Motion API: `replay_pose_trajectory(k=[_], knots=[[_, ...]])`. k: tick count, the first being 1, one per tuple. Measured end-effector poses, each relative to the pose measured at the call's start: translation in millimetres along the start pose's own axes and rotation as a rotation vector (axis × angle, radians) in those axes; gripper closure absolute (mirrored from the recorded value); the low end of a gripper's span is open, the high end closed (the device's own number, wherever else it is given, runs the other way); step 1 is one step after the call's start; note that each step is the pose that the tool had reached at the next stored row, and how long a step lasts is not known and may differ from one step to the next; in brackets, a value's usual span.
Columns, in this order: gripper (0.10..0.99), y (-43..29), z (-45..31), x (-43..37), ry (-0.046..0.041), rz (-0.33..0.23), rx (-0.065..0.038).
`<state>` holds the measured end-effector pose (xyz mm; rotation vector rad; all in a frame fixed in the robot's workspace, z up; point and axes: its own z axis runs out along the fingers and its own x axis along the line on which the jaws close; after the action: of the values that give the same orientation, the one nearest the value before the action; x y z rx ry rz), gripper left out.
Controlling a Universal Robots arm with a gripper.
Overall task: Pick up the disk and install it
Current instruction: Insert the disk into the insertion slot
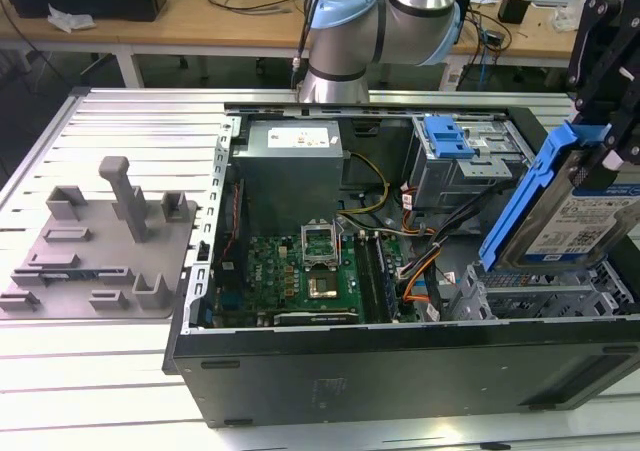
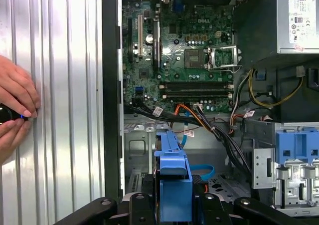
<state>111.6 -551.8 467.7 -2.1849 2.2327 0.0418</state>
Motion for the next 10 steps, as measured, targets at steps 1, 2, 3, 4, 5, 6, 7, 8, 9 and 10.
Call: replay_pose_trajectory(k=[1,2,3,4,5,6,7,8,9,10], knots=[[0.718,0.0,0.4,0.0,0.0001,0.0,0.0],[0.718,0.0,0.6,0.0,0.0001,0.0,0.0],[0.718,0.0,1.3,0.0,0.0001,0.0,0.0],[0.718,0.0,1.6,0.0,0.0001,0.0,0.0],[0.718,0.0,1.9,0.0,0.0001,0.0,0.0],[0.718,0.0,2.4,0.1,0.0001,0.0,0.0],[0.718,0.0,2.7,0.1,0.0001,0.0,0.0],[0.718,0.0,3.0,0.1,0.0001,0.0,0.0],[0.718,0.0,3.2,0.1,0.0001,0.0,0.0],[0.718,-0.2,3.8,0.1,0.0002,-0.001,0.0]])
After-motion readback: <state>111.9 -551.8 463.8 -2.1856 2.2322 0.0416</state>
